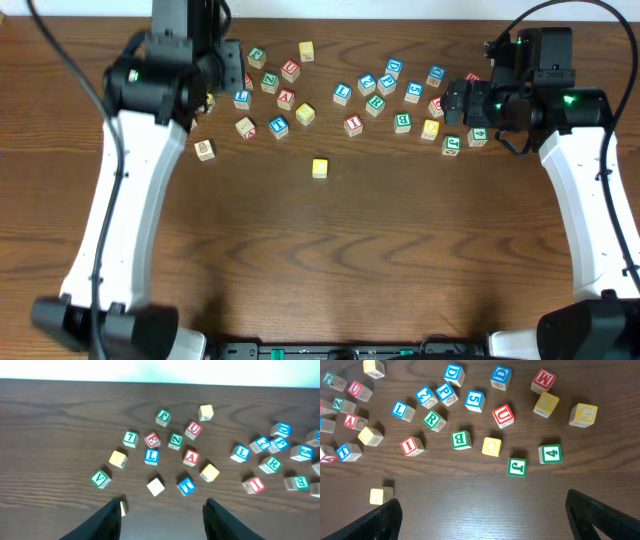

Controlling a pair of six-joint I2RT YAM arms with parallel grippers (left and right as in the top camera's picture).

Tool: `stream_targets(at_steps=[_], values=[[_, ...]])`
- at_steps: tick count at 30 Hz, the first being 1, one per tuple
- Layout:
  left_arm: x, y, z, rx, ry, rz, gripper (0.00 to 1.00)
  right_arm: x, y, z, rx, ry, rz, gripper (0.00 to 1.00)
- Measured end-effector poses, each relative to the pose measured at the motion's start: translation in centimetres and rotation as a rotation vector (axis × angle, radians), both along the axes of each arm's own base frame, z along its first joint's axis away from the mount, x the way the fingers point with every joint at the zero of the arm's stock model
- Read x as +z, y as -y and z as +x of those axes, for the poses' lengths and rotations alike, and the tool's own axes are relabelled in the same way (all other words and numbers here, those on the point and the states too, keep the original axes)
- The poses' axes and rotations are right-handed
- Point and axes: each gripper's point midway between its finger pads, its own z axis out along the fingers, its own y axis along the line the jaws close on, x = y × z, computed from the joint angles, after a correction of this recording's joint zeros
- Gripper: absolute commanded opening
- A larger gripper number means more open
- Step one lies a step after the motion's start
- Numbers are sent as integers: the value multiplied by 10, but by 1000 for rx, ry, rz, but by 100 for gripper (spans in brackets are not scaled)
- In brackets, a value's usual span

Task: Spell out CORL
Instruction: 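Move the right gripper down onto the yellow O block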

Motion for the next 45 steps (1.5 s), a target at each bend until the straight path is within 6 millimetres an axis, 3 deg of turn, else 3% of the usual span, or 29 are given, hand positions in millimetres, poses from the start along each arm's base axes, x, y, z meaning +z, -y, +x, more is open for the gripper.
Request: stream_targets(at_steps=[6, 9, 12, 16, 26, 35, 38, 45], values=[[-40, 9, 6, -20, -114, 22, 52, -1, 0, -1, 0, -7, 0, 99], [-40, 16, 4, -39, -114, 24, 52, -1, -1, -2, 2, -7, 3, 99], [-39, 22, 2, -50, -115, 20, 52, 1, -3, 1, -1, 3, 19, 89], [-40, 22, 2, -42, -118, 13, 52, 5, -7, 7, -20, 27, 45, 88], [-40, 22, 1, -30, -121, 5, 52, -15, -31, 16, -13, -37, 85, 77], [-40, 22, 1, -29, -122, 4, 52, 18, -26, 44, -60, -71, 57, 74], [-41, 22, 0, -29, -127, 5, 52, 4, -25, 48, -88, -122, 59, 71], [-42, 22, -2, -29, -136, 7, 52, -67, -22, 49, -138, -320, 34, 66]])
